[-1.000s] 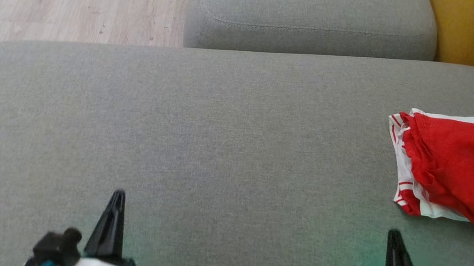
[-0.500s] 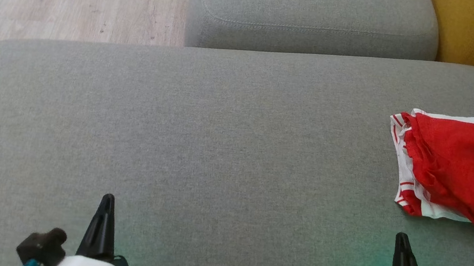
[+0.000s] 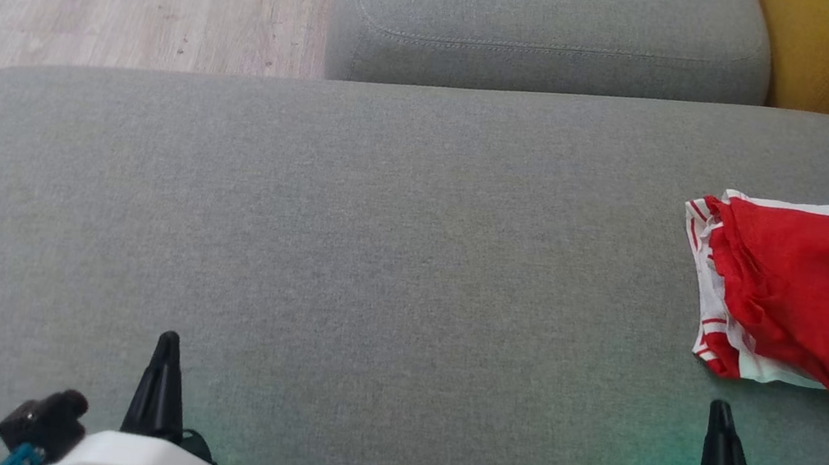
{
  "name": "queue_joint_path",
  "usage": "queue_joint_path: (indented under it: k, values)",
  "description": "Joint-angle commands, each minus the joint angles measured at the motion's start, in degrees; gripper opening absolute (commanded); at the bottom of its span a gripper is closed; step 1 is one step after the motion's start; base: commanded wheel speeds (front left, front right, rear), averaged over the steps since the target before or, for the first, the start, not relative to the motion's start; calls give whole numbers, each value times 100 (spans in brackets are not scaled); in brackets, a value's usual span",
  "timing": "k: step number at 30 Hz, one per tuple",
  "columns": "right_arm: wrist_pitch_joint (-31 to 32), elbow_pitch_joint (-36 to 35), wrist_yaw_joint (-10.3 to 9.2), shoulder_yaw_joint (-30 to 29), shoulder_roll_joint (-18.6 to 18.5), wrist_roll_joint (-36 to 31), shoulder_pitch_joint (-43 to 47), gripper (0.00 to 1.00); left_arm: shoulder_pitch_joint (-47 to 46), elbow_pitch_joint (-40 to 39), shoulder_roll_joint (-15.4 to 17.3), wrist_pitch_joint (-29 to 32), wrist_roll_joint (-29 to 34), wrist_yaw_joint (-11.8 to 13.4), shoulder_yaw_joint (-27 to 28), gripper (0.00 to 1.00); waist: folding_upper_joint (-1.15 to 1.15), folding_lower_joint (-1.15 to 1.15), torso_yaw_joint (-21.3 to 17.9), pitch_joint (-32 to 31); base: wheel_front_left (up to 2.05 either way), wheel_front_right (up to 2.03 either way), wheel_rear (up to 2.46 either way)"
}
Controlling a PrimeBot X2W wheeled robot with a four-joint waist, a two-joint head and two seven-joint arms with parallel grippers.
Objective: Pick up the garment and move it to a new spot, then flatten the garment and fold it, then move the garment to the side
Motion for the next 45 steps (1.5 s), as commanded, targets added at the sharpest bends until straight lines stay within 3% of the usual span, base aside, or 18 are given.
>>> queue_joint_path:
  k: [1,45]
  values:
    - [56,-216,-1,-10,-58,163,-306,0,-293,-208,40,37,-135,-50,143,0,0,0,2,2,0,0,0]
    - [758,-428,-3,-321,-91,2825,-608,0,-518,-306,63,763,-2625,-304,833,0,0,0,62,64,0,0,0]
